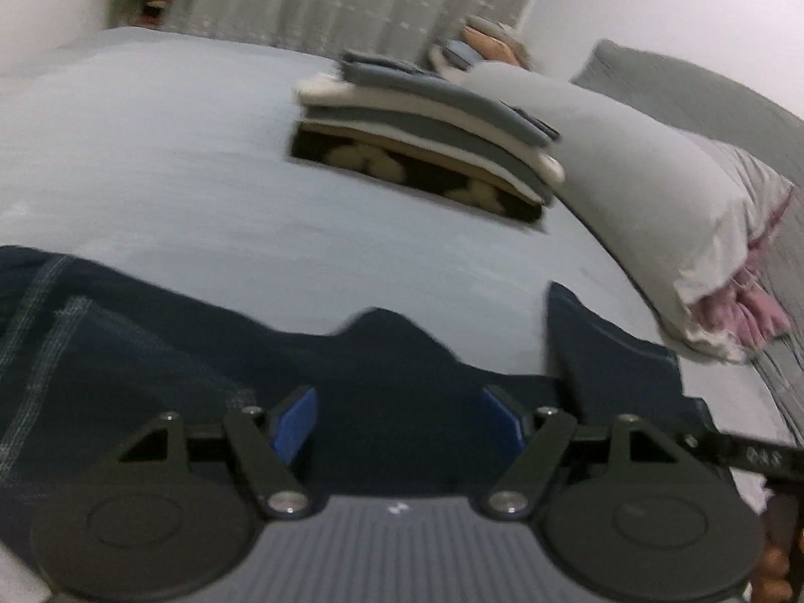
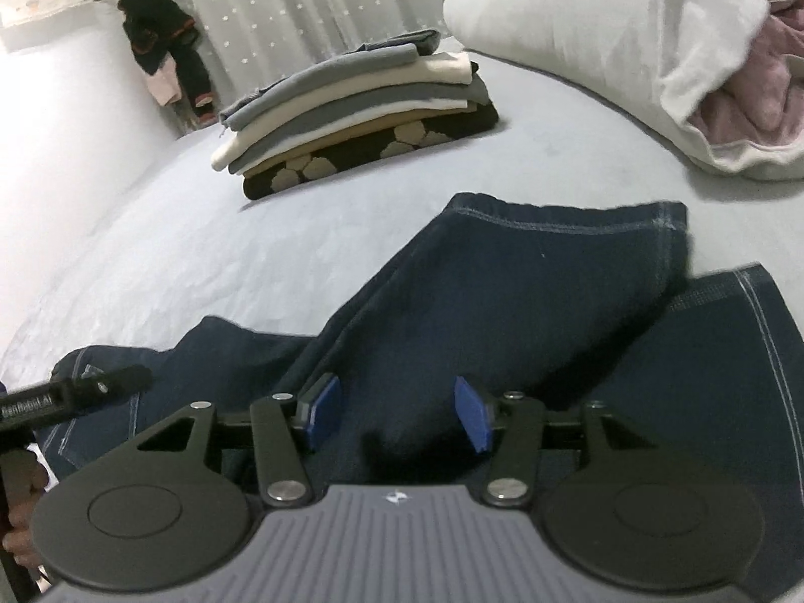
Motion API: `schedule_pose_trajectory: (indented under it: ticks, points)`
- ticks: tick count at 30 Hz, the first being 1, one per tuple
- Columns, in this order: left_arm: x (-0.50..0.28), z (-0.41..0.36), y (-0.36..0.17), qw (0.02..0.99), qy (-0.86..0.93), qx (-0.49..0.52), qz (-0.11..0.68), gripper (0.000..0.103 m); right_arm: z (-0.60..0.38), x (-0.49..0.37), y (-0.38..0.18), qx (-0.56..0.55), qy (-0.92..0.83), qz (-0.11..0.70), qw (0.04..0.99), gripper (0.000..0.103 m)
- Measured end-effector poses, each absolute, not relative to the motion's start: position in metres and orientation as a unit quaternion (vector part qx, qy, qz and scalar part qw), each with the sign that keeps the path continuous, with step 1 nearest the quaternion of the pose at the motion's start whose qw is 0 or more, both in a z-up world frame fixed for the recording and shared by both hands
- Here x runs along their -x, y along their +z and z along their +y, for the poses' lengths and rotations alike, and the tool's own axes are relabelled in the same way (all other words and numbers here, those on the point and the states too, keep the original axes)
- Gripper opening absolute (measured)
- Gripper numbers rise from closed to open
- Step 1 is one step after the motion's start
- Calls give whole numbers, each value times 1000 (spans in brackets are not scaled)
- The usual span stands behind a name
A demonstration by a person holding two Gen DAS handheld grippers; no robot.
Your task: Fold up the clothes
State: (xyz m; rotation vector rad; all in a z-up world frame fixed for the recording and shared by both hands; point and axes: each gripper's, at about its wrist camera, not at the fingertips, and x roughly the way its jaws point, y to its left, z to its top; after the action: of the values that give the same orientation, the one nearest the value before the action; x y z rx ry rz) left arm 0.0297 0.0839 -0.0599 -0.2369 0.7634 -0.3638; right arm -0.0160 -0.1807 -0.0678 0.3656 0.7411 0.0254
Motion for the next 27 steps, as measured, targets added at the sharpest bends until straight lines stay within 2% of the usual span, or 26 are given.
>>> schedule_pose_trajectory:
  ticks: [8, 13, 22, 27]
  points:
    - [-45, 35, -73, 883, -248, 137, 375, 73, -211, -4, -88, -217, 30, 358, 908, 55]
    - [-51, 3, -83, 864, -293, 160, 376, 71, -222, -9, -82, -217, 48, 355, 908, 55]
    - [-35, -49, -93, 862, -339, 125, 356, 51, -275, 8, -85, -284, 23, 339, 897, 55]
    - [-9, -59, -86, 857, -391, 101, 321, 51, -310, 25, -94, -302, -18, 333, 893, 55]
